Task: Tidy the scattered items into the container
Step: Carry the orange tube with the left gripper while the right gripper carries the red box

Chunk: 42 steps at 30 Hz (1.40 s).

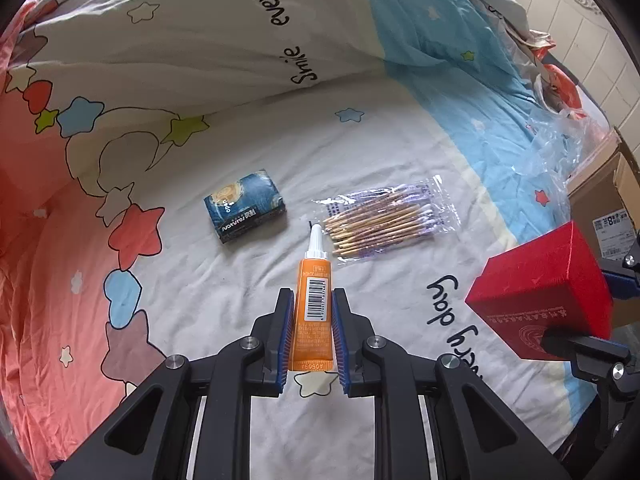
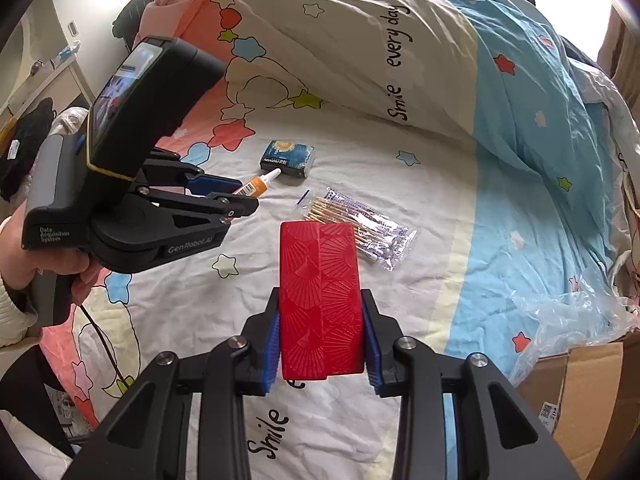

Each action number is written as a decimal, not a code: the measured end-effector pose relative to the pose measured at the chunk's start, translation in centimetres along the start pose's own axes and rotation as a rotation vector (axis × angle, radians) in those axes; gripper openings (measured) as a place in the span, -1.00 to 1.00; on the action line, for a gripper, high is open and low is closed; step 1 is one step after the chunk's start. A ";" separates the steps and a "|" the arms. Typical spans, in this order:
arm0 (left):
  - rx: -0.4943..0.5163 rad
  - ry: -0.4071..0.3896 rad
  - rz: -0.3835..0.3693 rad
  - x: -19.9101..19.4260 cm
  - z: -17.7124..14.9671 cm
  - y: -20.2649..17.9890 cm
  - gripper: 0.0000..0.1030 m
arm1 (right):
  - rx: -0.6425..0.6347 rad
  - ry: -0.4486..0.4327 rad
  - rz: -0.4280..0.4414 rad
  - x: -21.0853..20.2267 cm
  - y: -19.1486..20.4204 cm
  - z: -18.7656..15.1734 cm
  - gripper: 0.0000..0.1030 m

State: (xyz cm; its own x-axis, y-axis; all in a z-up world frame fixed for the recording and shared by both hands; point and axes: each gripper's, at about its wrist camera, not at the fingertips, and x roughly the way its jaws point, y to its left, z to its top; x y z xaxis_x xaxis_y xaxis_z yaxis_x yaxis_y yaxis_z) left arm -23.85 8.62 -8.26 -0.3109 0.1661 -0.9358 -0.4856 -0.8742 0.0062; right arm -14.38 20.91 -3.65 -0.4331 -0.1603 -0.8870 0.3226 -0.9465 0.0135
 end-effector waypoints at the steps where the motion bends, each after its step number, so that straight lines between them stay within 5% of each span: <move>1: 0.011 0.003 -0.008 -0.4 0.0 -0.7 -0.64 | 0.007 -0.010 -0.011 -0.7 -0.1 -0.1 -0.37; 22: 0.246 -0.089 -0.043 -8.6 0.9 -12.8 -0.64 | 0.141 -0.105 -0.166 -12.2 -5.2 -5.4 -0.37; 42: 0.373 -0.129 -0.044 -11.9 -0.5 -14.6 -0.64 | 0.227 -0.157 -0.233 -17.0 -8.2 -9.3 -0.37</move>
State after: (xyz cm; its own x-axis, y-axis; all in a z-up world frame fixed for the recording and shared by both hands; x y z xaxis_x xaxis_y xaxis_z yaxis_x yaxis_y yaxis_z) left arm -12.71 19.19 2.60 -0.3714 0.2766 -0.8863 -0.7571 -0.6428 0.1167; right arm -1.83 34.00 7.04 -0.6029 0.0423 -0.7967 0.0128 -0.9979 -0.0627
